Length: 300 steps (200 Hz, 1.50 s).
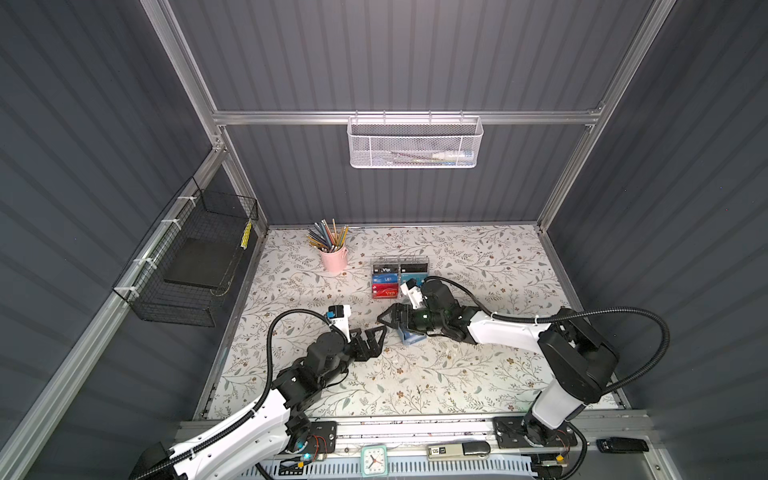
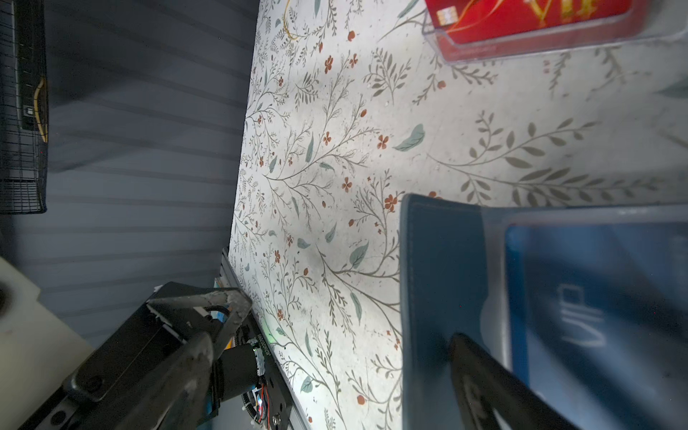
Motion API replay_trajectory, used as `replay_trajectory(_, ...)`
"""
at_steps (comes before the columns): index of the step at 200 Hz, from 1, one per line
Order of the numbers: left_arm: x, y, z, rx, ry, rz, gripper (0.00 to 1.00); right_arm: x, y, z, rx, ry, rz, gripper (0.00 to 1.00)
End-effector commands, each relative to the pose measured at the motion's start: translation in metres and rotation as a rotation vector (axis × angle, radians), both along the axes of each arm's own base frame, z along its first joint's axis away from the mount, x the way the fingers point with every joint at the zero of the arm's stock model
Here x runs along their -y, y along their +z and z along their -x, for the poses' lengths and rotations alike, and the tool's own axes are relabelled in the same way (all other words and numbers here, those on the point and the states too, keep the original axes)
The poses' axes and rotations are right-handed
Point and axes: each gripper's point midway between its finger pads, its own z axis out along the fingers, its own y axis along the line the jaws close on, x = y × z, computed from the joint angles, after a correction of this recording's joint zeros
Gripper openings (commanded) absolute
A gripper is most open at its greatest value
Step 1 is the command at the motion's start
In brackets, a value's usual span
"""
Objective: Take the credit cards out of the card holder
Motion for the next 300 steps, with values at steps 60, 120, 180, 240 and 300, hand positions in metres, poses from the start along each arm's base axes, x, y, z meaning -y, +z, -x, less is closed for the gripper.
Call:
replay_trajectory(60,-0.011,-0.007,0.003,-0.023,0.04,-0.004,1.0,-0.015,-0.021,0.017,-0.043,0.023,-0.015,0.99)
replay_trajectory(120,-0.013,-0.009,0.002,-0.029,0.05,0.002,1.0,-0.005,-0.029,0.018,-0.025,0.018,0.059,0.99)
replay_trajectory(180,-0.003,0.01,-0.005,-0.004,0.04,0.028,1.0,0.001,-0.04,0.025,-0.036,0.029,0.09,0.99)
replay_trajectory(240,0.001,0.041,-0.017,0.015,0.067,0.009,1.0,0.001,-0.05,0.034,-0.023,0.046,0.128,0.99)
replay_trajectory(300,0.011,0.05,-0.031,-0.021,0.067,0.015,1.0,-0.005,-0.062,0.04,-0.023,0.067,0.16,0.99)
